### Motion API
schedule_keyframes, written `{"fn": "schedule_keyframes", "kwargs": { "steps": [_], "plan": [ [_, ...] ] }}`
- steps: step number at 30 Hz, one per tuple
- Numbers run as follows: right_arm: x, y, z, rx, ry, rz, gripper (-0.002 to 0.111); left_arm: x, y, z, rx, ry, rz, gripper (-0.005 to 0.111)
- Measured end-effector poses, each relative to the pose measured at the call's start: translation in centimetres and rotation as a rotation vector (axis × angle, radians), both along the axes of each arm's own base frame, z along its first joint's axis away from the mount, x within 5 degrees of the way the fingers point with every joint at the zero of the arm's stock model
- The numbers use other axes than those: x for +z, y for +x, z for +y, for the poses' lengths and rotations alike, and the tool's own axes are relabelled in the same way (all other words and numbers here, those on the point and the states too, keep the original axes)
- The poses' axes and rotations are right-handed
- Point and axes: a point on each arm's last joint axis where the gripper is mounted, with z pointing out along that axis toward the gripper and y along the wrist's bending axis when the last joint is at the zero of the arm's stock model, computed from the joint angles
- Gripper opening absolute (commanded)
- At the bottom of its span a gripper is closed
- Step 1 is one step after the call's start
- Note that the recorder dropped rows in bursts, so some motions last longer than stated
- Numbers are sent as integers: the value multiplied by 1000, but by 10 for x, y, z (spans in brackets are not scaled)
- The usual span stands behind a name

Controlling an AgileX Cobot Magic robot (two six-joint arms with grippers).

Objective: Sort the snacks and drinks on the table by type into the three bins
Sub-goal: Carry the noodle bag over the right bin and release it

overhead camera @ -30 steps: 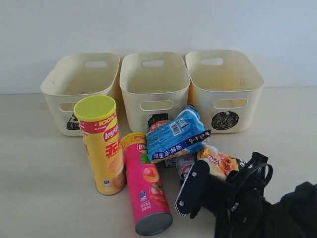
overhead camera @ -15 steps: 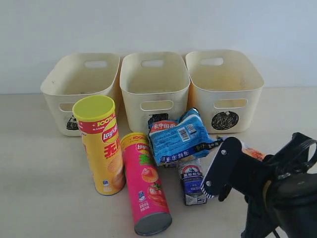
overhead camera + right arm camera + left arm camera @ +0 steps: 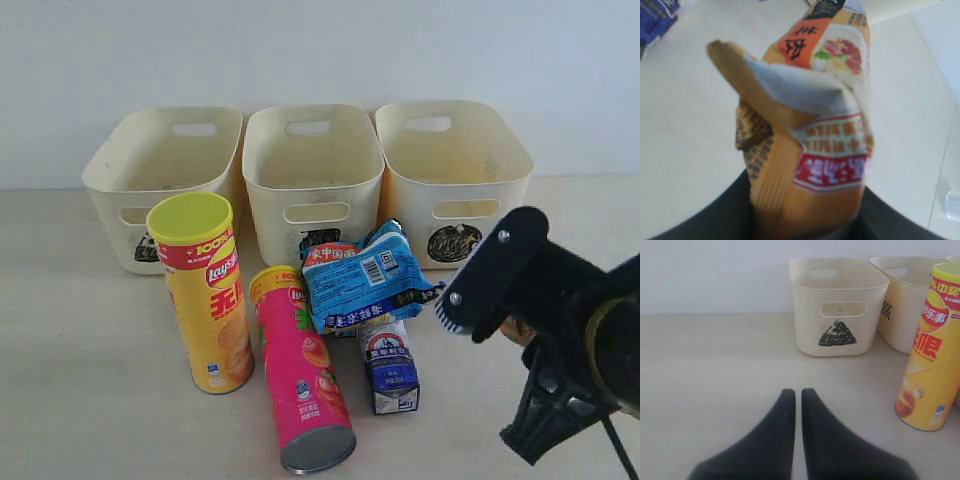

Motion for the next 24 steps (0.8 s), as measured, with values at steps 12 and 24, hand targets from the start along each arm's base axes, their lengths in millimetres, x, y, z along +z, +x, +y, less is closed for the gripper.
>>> {"fn": "schedule_keyframes", "kwargs": {
  "steps": [12, 24],
  "plan": [
    [87, 30, -9, -43, 228, 118, 0, 0, 0, 0, 0, 0, 0, 4],
    [123, 183, -29, -39, 482, 63, 0, 0, 0, 0, 0, 0, 0, 4]
  ]
}}
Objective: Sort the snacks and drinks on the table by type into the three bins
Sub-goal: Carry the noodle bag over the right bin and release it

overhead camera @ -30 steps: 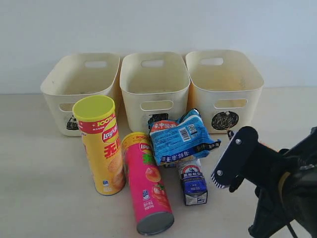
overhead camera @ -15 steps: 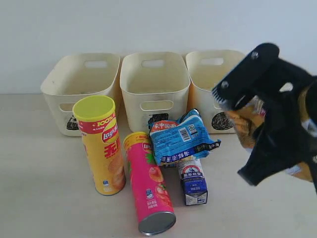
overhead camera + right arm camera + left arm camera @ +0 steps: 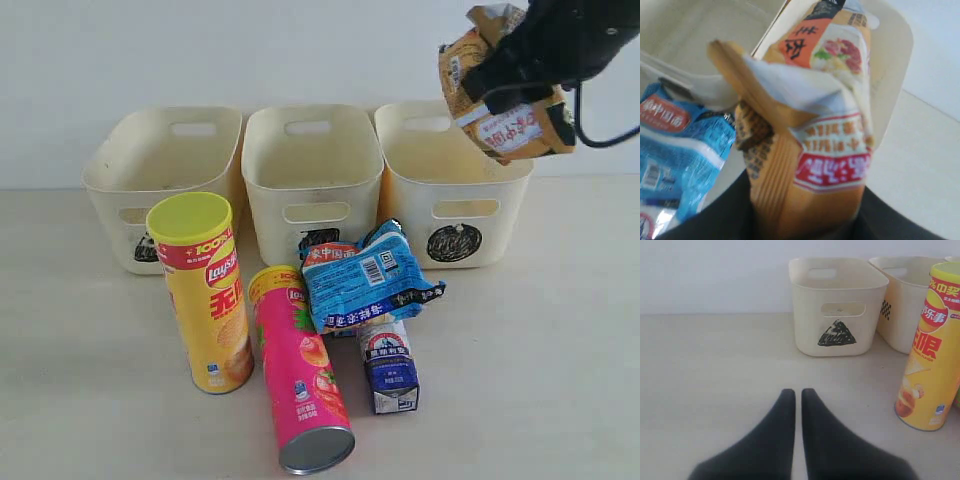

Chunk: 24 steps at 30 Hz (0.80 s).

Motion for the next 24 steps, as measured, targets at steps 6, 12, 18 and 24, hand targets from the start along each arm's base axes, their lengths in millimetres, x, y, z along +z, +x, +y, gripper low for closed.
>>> {"fn": "schedule_keyframes", "kwargs": {
  "steps": [6, 12, 18, 24],
  "plan": [
    [-46, 104, 0, -53, 25, 18, 0, 0, 0, 0, 0, 0, 0, 4],
    [-85, 146, 9, -63, 59, 49, 17, 0, 0, 0, 0, 0, 0, 4],
    [-95, 161, 12, -71, 71, 52, 76, 0, 0, 0, 0, 0, 0, 4],
    [-78, 158, 12, -70, 73, 61, 78, 0, 0, 0, 0, 0, 0, 4]
  ]
}}
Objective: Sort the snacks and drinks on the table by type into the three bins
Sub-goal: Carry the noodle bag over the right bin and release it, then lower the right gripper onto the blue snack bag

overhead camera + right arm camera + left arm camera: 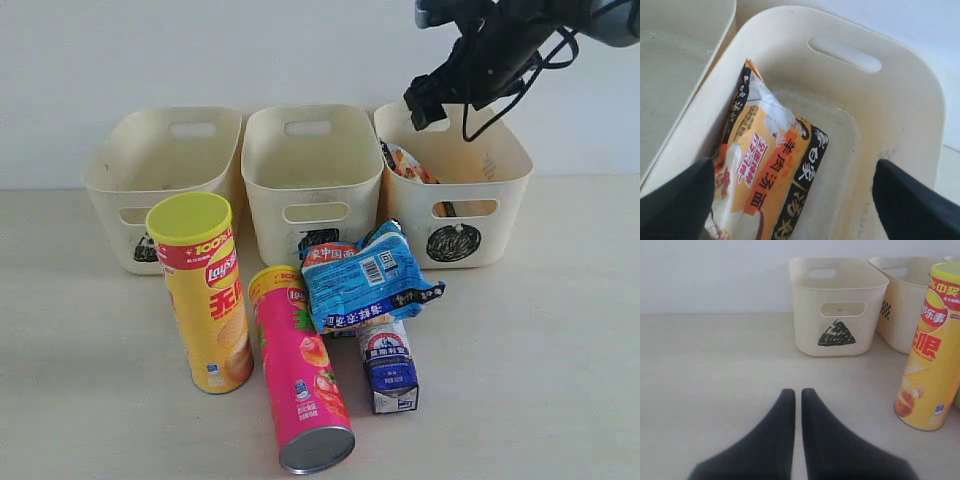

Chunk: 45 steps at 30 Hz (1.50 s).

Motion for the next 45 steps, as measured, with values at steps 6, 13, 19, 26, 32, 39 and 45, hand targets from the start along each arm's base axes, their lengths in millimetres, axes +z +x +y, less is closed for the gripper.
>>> {"fn": "schedule_keyframes", "kwargs": {
  "steps": [6, 13, 19, 26, 32, 39, 45],
  "plan": [
    [24, -16, -2, 34, -23, 109, 68, 0, 0, 0, 0, 0, 0, 4],
    [48, -30, -22, 25, 73, 165, 16, 0, 0, 0, 0, 0, 0, 4],
    [59, -43, -56, -14, 159, 194, 0, 0, 0, 0, 0, 0, 0, 4],
    [65, -92, -55, 59, 202, 274, 0, 0, 0, 0, 0, 0, 0, 4],
    [57, -129, -53, 114, 232, 342, 0, 0, 0, 0, 0, 0, 0, 4],
    [26, -156, -53, 122, 262, 346, 0, 0, 0, 0, 0, 0, 0, 4],
    [-13, -173, -48, 121, 353, 399, 0, 0, 0, 0, 0, 0, 0, 4]
  ]
}}
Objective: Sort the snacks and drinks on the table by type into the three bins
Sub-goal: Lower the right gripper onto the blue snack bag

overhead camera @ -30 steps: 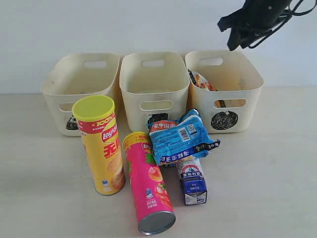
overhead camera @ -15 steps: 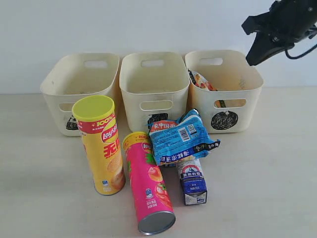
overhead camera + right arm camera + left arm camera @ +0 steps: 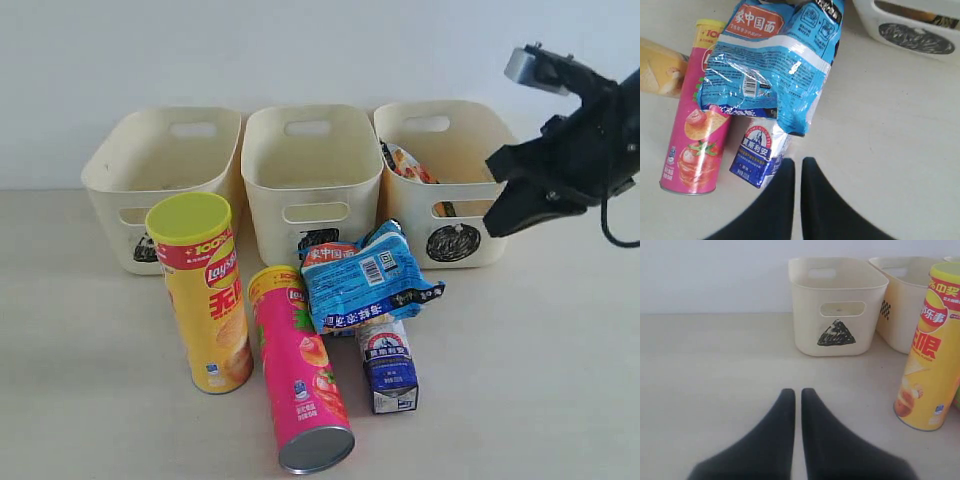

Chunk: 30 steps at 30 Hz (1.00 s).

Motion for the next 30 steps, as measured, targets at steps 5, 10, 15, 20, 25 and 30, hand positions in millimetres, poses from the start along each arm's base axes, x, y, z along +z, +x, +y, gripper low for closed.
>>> {"fn": "schedule_keyframes", "kwargs": {
  "steps": [5, 10, 15, 20, 25, 30],
  "plan": [
    [-28, -7, 1, -66, 45, 18, 14, 0, 0, 0, 0, 0, 0, 4],
    [-33, -11, 5, -86, 119, 34, 70, 0, 0, 0, 0, 0, 0, 4],
    [-39, -6, 9, -105, 174, 62, 89, 0, 0, 0, 0, 0, 0, 4],
    [-65, 5, 15, -104, 254, 124, 89, 0, 0, 0, 0, 0, 0, 4],
    [-85, 14, 24, -105, 333, 133, 89, 0, 0, 0, 0, 0, 0, 4],
    [-104, 21, 38, -110, 275, 95, 89, 0, 0, 0, 0, 0, 0, 4]
  ]
}}
